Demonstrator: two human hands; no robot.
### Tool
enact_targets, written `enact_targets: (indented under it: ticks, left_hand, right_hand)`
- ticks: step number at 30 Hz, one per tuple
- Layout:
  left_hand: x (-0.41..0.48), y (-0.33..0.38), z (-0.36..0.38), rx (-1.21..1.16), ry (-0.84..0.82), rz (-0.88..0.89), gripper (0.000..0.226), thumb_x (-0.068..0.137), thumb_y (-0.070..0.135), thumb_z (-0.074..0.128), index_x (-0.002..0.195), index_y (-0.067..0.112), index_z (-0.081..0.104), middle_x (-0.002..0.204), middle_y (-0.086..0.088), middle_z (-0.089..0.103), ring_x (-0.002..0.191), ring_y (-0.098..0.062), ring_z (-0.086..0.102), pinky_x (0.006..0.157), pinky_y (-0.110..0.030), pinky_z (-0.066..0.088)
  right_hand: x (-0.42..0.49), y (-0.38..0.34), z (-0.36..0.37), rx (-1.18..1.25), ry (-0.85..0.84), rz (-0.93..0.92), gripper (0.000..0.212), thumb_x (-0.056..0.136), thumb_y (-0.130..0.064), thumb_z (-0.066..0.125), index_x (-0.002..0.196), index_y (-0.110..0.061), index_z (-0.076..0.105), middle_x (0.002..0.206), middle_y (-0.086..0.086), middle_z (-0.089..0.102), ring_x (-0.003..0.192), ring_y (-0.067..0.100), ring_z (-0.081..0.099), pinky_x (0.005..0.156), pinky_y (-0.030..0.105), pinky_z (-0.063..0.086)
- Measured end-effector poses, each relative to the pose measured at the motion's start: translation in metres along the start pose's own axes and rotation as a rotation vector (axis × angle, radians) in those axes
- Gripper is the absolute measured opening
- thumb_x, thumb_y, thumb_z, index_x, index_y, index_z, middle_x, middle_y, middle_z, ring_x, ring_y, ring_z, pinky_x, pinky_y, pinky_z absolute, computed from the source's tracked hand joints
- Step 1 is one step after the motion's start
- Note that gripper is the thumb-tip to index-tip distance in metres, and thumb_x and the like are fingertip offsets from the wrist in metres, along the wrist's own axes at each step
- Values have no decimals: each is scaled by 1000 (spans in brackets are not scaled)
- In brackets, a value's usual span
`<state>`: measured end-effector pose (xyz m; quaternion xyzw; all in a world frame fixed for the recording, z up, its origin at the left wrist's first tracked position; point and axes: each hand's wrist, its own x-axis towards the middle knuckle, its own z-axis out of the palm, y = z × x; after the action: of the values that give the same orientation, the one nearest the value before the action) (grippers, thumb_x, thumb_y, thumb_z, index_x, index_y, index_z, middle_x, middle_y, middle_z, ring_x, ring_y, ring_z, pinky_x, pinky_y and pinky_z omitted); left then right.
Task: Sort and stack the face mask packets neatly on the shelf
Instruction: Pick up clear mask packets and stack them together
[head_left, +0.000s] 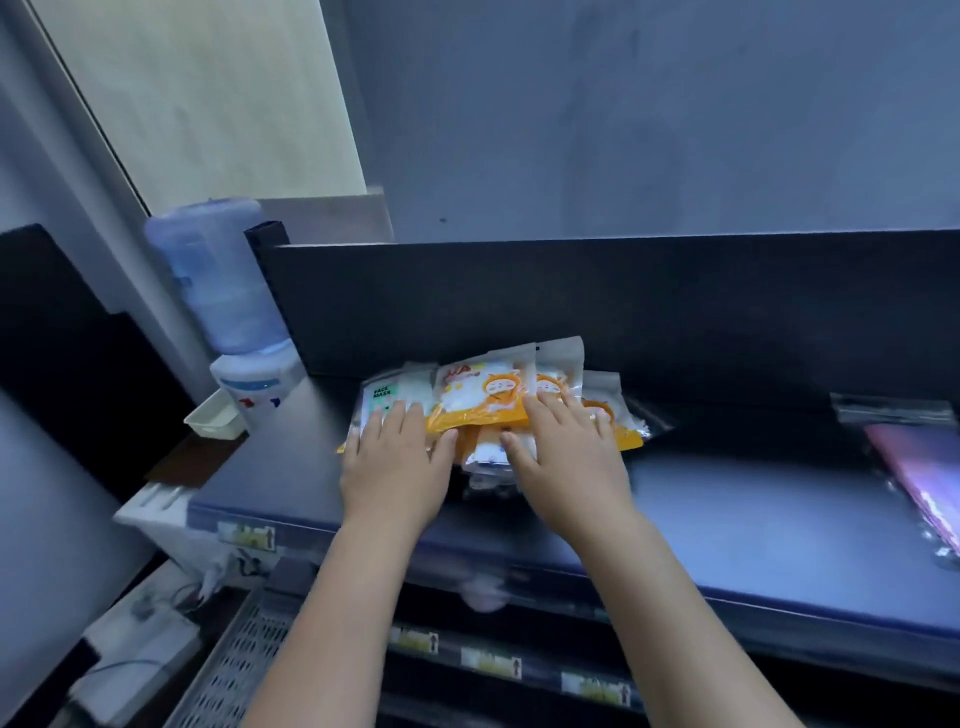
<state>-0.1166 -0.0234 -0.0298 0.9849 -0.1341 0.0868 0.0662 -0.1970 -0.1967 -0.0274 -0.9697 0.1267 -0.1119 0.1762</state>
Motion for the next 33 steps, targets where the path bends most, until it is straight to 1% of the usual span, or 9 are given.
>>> enact_targets:
  ticks: [6,10,15,21,24,26,28,31,33]
  left_hand:
    - [21,-47,15,-69,-82,-40,69,103,62,25,161,24,24,170,2,22,157,-24,15,126,-47,15]
    - [38,-68,26,-87,-136,52,67,103,61,22,163,32,15,171,1,18,158,-24,11,125,-49,14]
    - [49,-85,38,-126,-173,160,67,102,62,25,162,34,19,172,1,16,158,-23,10,126,-49,14]
    - [54,-109,42,-216,-159,240,65,102,62,31,161,34,26,171,0,18,157,-23,11,126,-46,17]
    - [53,-116,42,-295,-167,234,63,102,62,33,159,37,29,172,-1,11,158,-24,8,126,-45,19]
    - [50,-119,42,-364,-167,224,59,103,59,35,158,38,32,172,1,9,157,-23,8,124,-45,23]
    - [47,-121,43,-400,-164,215,56,103,56,37,157,38,35,172,1,11,157,-24,9,122,-46,26]
    - [45,-120,43,-445,-161,191,56,103,50,45,156,34,38,171,-2,16,155,-27,12,121,-44,25]
    - [44,-117,42,-468,-163,166,57,102,46,49,156,30,40,170,-2,20,154,-29,15,122,-42,23]
  right_hand:
    - [20,-43,32,-18,-35,-21,64,107,-54,31,164,-26,23,174,-6,15,162,18,1,128,49,0]
    - [26,-62,48,-78,-27,41,66,107,-54,33,165,-24,20,175,-3,10,162,20,-3,129,50,-3]
    - [20,-73,61,-95,31,164,66,107,-51,35,166,-25,17,176,-2,2,162,20,-5,129,45,-2]
    - [4,-80,78,-85,187,462,85,101,-63,39,167,-19,8,176,3,0,162,28,-4,129,47,5]
    - [-2,-79,79,22,263,703,89,99,-69,38,165,-16,14,174,9,9,159,36,5,128,50,15]
    - [-5,-74,74,64,306,855,84,97,-68,43,159,-14,26,166,14,27,149,41,25,121,53,29]
    - [-3,-67,66,158,282,939,74,95,-62,53,147,-11,39,148,15,48,133,41,41,106,51,41]
    - [-3,-61,49,462,377,915,59,87,-40,68,135,-13,49,127,10,61,113,36,56,83,42,51]
    - [-6,-63,40,625,503,879,51,84,-20,68,133,-17,53,119,2,63,98,30,62,69,34,49]
